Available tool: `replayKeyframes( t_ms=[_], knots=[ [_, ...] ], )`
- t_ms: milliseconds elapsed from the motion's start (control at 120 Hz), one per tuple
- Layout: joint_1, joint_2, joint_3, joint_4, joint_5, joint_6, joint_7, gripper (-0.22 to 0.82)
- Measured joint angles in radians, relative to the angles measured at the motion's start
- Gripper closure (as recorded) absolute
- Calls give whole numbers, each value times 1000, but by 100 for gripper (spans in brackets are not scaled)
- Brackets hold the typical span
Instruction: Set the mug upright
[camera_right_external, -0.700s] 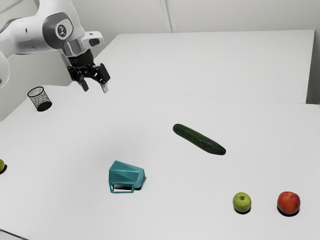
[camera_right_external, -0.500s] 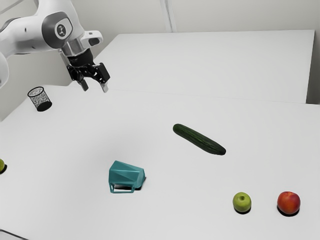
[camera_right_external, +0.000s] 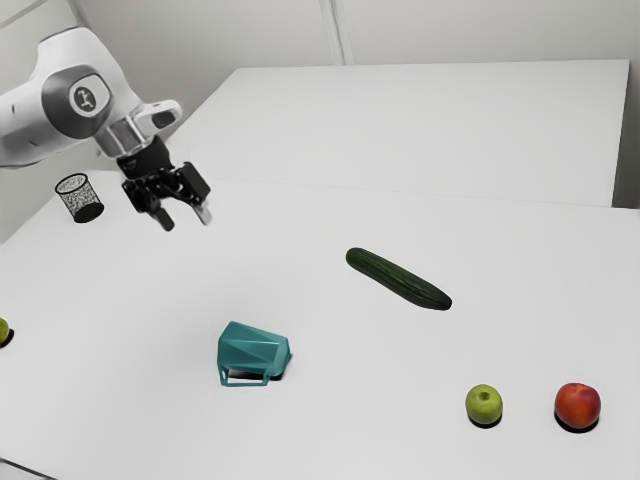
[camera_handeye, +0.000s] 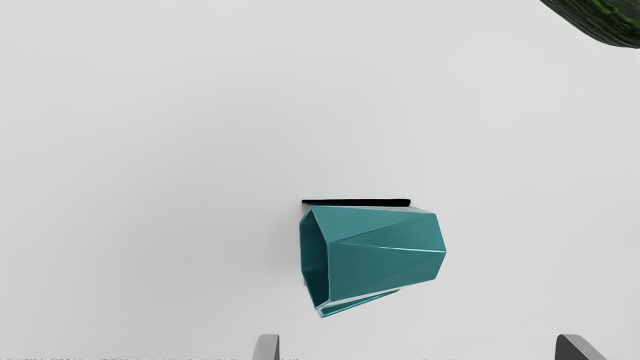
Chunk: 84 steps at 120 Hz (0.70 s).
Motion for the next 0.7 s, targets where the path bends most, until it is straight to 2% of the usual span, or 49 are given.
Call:
replayKeyframes(
  t_ms=[150,417,700],
  knots=[
    [8,-12,49,-113,-127,19,53,0],
    [13,8,78,-268,-289,81,178,0],
    [18,78,92,-335,-384,138,295,0]
  ],
)
